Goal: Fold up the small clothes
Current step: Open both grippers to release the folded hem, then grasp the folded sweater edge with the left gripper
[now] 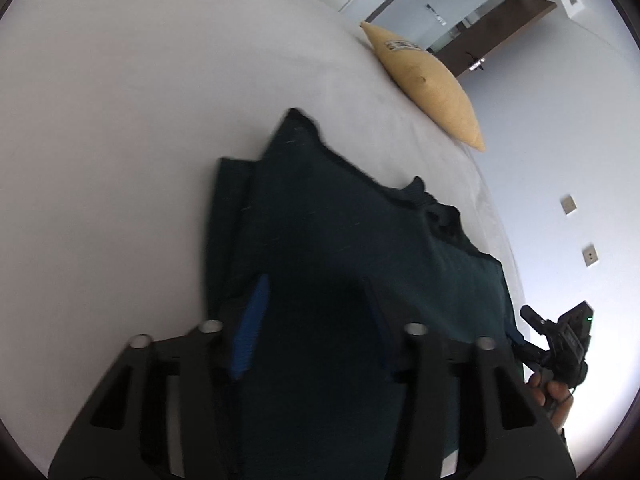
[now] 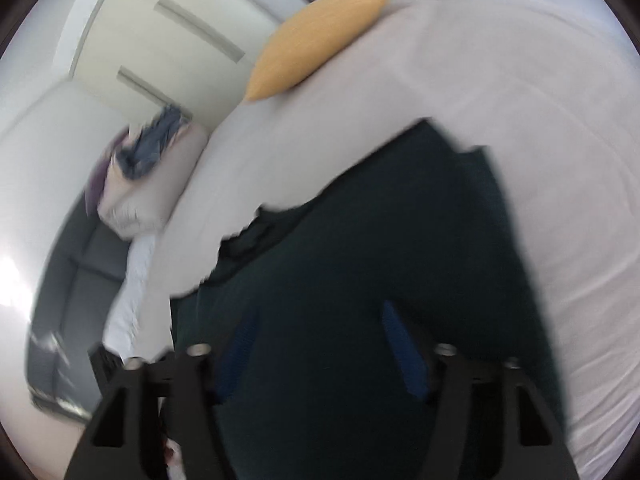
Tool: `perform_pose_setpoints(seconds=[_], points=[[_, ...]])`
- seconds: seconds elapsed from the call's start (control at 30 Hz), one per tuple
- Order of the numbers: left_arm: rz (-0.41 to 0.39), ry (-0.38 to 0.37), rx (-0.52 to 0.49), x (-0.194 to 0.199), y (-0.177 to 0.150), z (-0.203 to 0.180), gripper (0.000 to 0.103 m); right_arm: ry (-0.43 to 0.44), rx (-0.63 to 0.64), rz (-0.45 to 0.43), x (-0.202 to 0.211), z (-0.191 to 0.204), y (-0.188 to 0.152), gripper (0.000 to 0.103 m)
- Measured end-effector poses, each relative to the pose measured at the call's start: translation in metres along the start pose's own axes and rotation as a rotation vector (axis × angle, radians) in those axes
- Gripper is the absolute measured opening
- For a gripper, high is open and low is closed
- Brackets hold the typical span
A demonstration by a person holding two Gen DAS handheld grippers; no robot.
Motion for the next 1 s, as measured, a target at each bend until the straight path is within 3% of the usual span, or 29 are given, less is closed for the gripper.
perform_pose_setpoints(seconds=[0.13, 0.27, 0.47, 0.53, 0.6, 0.77, 0.87, 1.0], points=[[-0.003, -0.031, 0.017, 0.004, -0.012, 0.014, 0.033, -0.024, -0.119, -0.114, 0.029, -0.040, 0.015, 0.052], [-0.033, 0.019, -0.021, -0.002, -0.016, 0.003, 0.033, -0.055, -0.154, -0.182, 0.056, -0.045, 0.017, 0.055], [-0.039, 0.041, -0.049, 0.009, -0.026, 0.007, 0.033, 0.113, -0.206, -0.320, 0.104, -0.024, 0.006, 0.057], [-0.039, 0.050, -0.052, 0.007, -0.026, 0.004, 0.033, 0.181, -0.182, -0.275, 0.097, -0.007, -0.003, 0.058], [-0.045, 0.058, -0.052, 0.016, -0.031, 0.009, 0.033, 0.215, -0.114, -0.161, 0.074, 0.015, -0.020, 0.059], [-0.044, 0.092, -0.064, 0.029, -0.045, 0.020, 0.033, 0.174, -0.092, -0.008, 0.030, 0.010, -0.050, 0.060], [-0.030, 0.117, -0.059, 0.037, -0.053, 0.032, 0.034, 0.172, -0.157, -0.045, 0.033, -0.020, -0.050, 0.045], [-0.021, 0.082, -0.019, 0.051, -0.064, 0.042, 0.035, 0.156, -0.221, -0.135, 0.070, -0.040, -0.049, 0.047]])
Point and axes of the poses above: each gripper's, at about its wrist camera, not at the fingertips, and x roughly against the way its jaws point, z to its left, y to its top, the point moved 6 cm from there along -x, roughly the way its jaws point, and after that the axes turned 5 degrees about y, right-handed, at the moved point
